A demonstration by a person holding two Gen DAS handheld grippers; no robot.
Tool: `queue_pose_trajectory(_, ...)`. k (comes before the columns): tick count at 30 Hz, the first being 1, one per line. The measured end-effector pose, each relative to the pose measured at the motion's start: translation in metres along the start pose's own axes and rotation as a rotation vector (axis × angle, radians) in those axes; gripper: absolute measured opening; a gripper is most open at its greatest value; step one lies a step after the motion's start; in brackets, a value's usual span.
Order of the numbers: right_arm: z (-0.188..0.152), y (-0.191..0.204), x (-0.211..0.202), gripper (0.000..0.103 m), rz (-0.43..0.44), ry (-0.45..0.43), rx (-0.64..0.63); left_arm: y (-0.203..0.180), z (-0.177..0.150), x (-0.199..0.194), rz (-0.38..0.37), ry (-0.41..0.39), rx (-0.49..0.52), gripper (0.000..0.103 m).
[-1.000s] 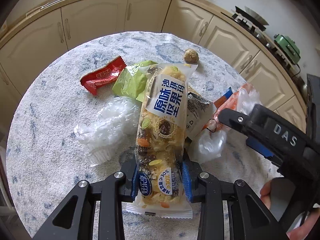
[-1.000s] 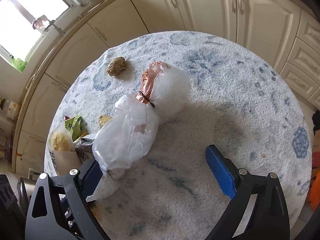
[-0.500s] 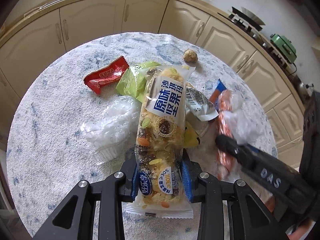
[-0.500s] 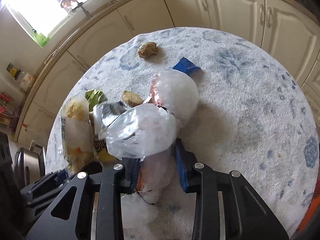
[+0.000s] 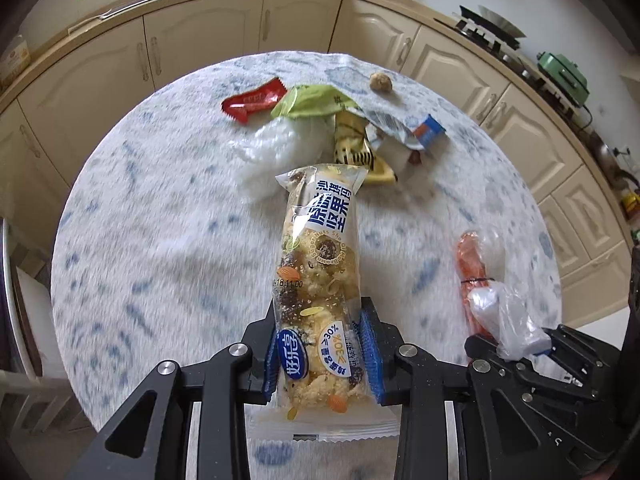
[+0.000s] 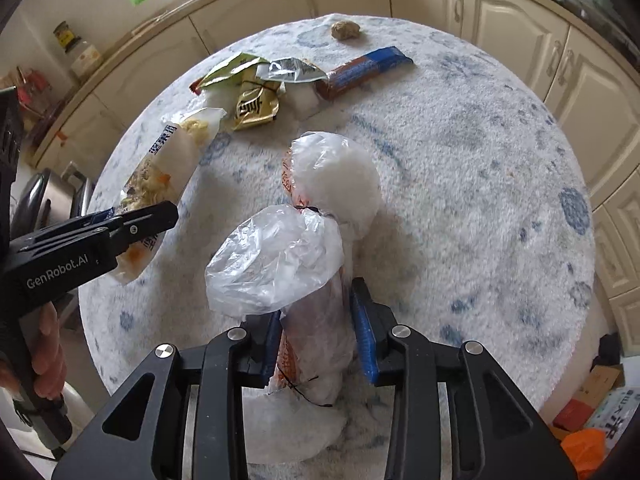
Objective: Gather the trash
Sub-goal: 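Carry the nut-bar packet and bagged sausage with both grippers toward the blue bin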
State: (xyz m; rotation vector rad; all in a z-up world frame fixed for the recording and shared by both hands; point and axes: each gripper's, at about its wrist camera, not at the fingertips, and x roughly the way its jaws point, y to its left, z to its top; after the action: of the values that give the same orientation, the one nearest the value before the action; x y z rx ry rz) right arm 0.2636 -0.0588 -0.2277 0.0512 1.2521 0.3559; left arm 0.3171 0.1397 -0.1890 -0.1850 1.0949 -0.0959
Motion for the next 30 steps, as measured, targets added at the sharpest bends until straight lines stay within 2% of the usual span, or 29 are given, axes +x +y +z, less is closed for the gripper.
queue_pose_trajectory(3, -0.011, 0.006, -0.003, 0.046, -0.044, -0.032, -0.007, 0.005, -0.019, -0.017, -0.008, -0.001, 0.000, 0.031)
queue_pose_trajectory(5, -0.014, 0.013, -0.002, 0.067, -0.048, -0.056, -0.010, 0.008, -0.033, -0.027, -0.019, 0.007, 0.007, 0.031)
queue_pose_trajectory(8, -0.015, 0.029, 0.006, 0.090, -0.082, -0.085, -0.029, 0.016, -0.047, -0.034, -0.003, 0.023, 0.000, 0.031)
queue_pose_trajectory(10, -0.019, 0.040, 0.012, 0.095, -0.145, -0.103, -0.062, 0.023, -0.052, -0.035, 0.022, 0.037, -0.012, 0.033)
queue_pose_trajectory(12, -0.022, 0.042, 0.014, 0.098, -0.163, -0.144, -0.042, 0.028, -0.054, -0.033, 0.036, 0.048, -0.040, 0.037)
queue_pose_trajectory(14, -0.024, 0.042, 0.013, 0.097, -0.171, -0.160, -0.034, 0.030, -0.056, -0.036, 0.029, 0.038, -0.059, 0.046)
queue_pose_trajectory(16, -0.025, 0.040, 0.011, 0.092, -0.179, -0.173, -0.026, 0.030, -0.054, -0.035, 0.041, 0.031, -0.066, 0.082)
queue_pose_trajectory(17, -0.026, 0.039, 0.009, 0.090, -0.184, -0.179, -0.021, 0.030, -0.054, -0.033, 0.057, 0.022, -0.075, 0.084)
queue_pose_trajectory(19, -0.027, 0.034, 0.004, 0.073, -0.189, -0.179, -0.002, 0.028, -0.055, -0.030, 0.088, 0.011, -0.051, 0.077)
queue_pose_trajectory(20, -0.027, 0.032, 0.001, 0.059, -0.189, -0.171, 0.010, 0.024, -0.056, -0.029, 0.114, -0.001, -0.032, 0.073)
queue_pose_trajectory(21, -0.027, 0.029, -0.002, 0.049, -0.191, -0.165, 0.030, 0.021, -0.057, -0.030, 0.155, -0.017, -0.018, 0.059)
queue_pose_trajectory(22, -0.027, 0.022, -0.006, 0.032, -0.193, -0.162, 0.064, 0.020, -0.058, -0.030, 0.190, -0.030, -0.019, 0.048)
queue_pose_trajectory(24, -0.028, 0.014, -0.009, 0.030, -0.153, -0.161, 0.109, 0.018, -0.058, -0.030, 0.188, -0.038, -0.046, 0.038)
queue_pose_trajectory(30, -0.026, 0.001, -0.016, 0.029, -0.074, -0.140, 0.170, 0.016, -0.057, -0.036, 0.149, -0.025, -0.066, 0.036)
